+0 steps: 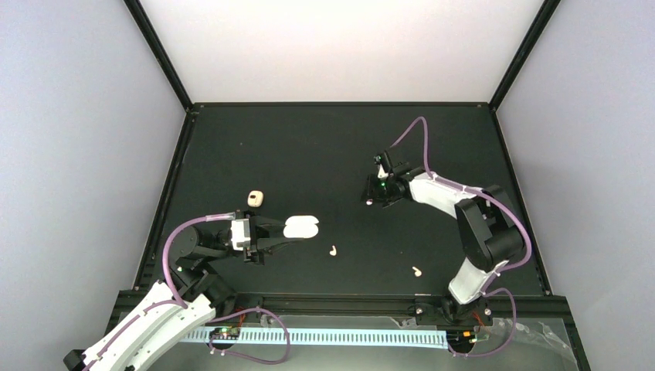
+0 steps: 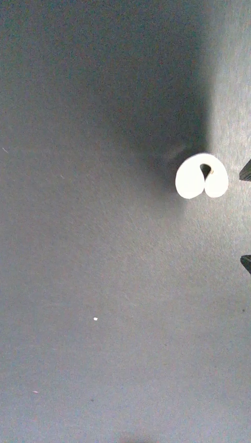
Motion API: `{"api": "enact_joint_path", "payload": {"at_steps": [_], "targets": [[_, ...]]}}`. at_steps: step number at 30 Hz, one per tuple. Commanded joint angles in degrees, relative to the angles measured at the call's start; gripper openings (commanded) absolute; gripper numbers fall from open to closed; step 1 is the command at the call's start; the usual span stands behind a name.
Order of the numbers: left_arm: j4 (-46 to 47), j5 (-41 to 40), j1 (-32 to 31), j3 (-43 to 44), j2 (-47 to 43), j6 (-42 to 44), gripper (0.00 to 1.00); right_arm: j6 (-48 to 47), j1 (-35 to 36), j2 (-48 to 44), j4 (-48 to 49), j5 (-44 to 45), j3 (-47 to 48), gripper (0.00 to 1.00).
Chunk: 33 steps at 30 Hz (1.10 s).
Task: Insert the wireless bluetooth earbuds into the charging case
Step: Pick up the earbud from the center of the board.
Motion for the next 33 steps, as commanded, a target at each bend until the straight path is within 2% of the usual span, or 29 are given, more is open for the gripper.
{"api": "enact_joint_path", "payload": {"at_steps": [1,6,12,33], "targets": [[1.63,0.93,-0.35,0.24,0.26,-0.35,0.01,-2.76,-1.47,-2.75,-3.01,8.58,1.56,0.36],[1.51,0.95,-0.37,0.24,0.26,-0.34,0.02,-6.09,-1.79,0.83,-5.75,11.8,4.53,0.34],[1.39,0.85,-0.33,0.24,0.22,-0.08,0.02,-7.19,-1.84,4.12,-6.25,10.83,6.56,0.32],[1.53,0.85,-0.29,0.24,0.36,-0.04,0.02,-8.22,0.31,7.54,-7.44,10.62,7.23,0.3]]}}
